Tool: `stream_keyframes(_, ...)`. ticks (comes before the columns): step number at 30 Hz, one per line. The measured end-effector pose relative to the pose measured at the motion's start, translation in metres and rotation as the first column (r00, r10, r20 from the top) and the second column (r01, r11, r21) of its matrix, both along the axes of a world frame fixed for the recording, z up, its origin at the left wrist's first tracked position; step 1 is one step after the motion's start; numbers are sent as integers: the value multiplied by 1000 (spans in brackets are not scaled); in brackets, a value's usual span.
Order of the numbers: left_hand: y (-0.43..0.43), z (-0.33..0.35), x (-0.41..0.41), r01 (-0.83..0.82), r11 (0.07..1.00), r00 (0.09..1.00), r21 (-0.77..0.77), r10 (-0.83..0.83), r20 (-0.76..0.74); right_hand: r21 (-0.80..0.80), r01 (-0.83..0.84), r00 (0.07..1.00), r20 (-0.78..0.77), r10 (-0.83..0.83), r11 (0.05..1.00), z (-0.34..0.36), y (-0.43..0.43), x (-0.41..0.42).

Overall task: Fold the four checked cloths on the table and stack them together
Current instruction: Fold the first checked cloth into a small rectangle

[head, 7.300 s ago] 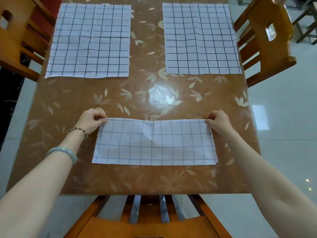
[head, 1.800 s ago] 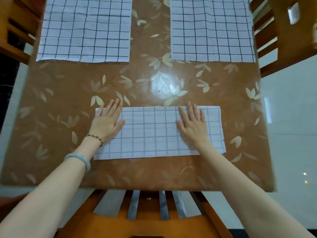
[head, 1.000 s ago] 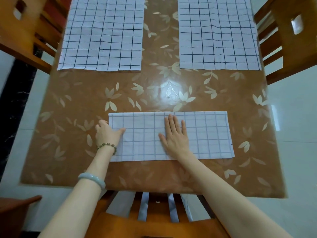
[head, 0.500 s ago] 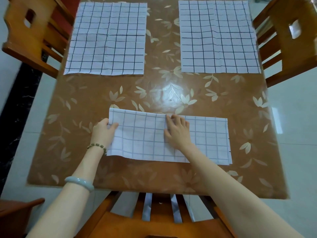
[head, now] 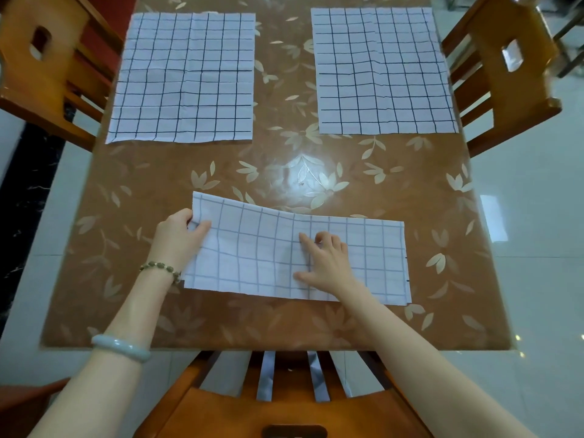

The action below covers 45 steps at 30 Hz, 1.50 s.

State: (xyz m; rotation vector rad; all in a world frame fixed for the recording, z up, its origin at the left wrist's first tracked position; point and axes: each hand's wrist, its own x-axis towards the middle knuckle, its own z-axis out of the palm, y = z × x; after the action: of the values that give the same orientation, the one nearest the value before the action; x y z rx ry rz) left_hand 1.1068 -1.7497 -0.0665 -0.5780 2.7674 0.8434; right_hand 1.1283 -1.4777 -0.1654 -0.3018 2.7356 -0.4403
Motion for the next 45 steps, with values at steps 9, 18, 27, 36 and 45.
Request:
stream_keyframes(9,54,51,-2,126,991,991,45,-123,-57,130,-106,967,245,72,986,11,-7,-36)
stream_keyframes(18,135,72,-1,210,974,967,90,-192,-169,-459,427,799,595,-87,779,30,39,-36)
stream_keyframes(27,239,53,15,364,920,913,-147,-383,-137,-582,808,572,812,-113,-95,101,108,-7)
stream_keyframes(36,282,5,31,501,865,864,-23,-502,-46,-632,755,630,626,-460,175,104,135,-9)
stream_keyframes(45,181,-81,23,610,748,783,-262,-620,50,-426,792,608,487,-627,438,52,149,-19)
